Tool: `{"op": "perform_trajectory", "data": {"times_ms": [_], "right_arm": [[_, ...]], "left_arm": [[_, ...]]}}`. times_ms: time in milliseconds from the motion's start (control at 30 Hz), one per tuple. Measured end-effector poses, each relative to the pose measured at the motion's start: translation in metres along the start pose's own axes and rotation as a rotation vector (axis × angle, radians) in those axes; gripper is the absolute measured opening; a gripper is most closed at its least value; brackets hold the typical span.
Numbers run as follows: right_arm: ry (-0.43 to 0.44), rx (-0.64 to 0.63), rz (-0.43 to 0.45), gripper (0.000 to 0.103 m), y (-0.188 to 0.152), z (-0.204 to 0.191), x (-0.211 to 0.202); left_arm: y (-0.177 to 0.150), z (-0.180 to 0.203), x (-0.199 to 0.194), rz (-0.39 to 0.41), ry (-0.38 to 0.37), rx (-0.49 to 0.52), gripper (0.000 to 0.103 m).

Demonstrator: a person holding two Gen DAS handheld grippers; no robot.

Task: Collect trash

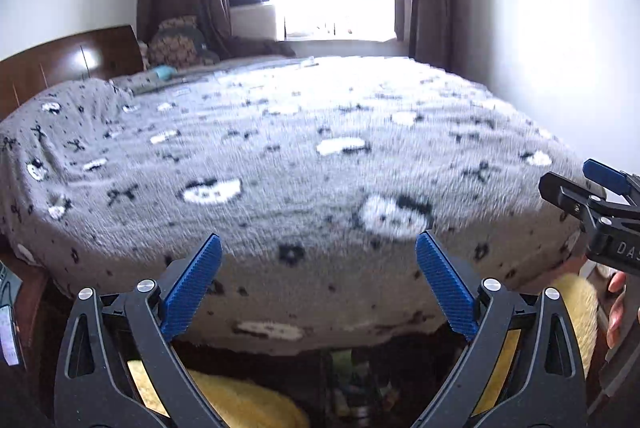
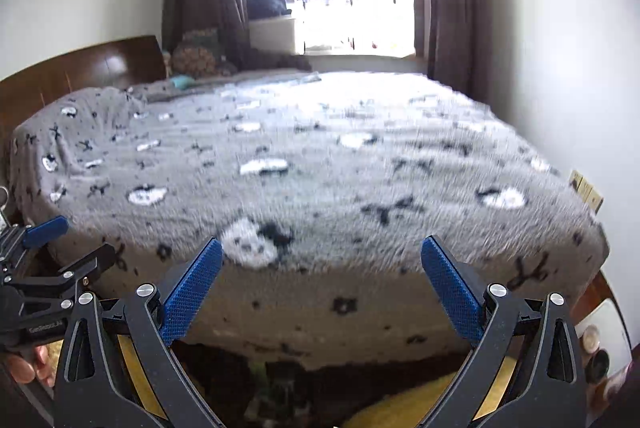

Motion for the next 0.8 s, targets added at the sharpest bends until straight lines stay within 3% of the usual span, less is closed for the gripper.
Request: {"op": "perform_trajectory", "data": {"times_ms": [300,533,800], "right_arm": [[-0.09,0.005,0.129,0.1,0.037,0.014,-0.047],[-0.146,0.017,0.178,0.1,0.038,0.019,-0.062],[-0.14,0.03,0.172,0.1,0.034,0.019,-0.058]], "left_arm": [[0.043,0.011,-0.04,0.128,-0.002,-0.004,0.095],[0.048,0.014,-0.046,0.17,0.015,-0.008,0.095],[0.043,0.013,-0.048,0.186,0.022,-0.02,0.095]]}}
Point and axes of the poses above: each gripper's, at about its wrist camera, not at the fingertips, and x roughly the way its jaws point, z to its right, y to its top, the point moved 3 cm from there along x, roughly the way its jaws point, and after that the axes turned 9 degrees about -x, right-handed, at the moved point
